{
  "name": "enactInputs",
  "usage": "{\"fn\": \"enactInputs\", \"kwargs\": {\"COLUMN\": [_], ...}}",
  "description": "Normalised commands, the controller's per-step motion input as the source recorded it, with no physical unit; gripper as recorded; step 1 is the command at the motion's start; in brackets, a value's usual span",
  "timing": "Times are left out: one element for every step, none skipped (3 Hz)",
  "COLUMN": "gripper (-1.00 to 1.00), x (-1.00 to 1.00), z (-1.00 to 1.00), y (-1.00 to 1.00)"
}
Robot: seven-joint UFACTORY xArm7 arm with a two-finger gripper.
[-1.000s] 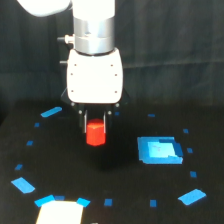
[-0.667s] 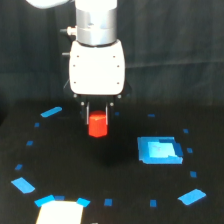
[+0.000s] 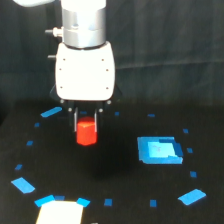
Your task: Pick up the red object from the table
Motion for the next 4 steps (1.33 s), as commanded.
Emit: {"fn": "enactInputs", "kwargs": {"gripper": [-0.53,-0.66,-0.59,-1.00], "x": [-0.24,-0.30,-0.18,0.21], "z": [-0.38,0.68,0.24,-0.40], "y": [-0.65,-0.35,-0.06,0.64]}}
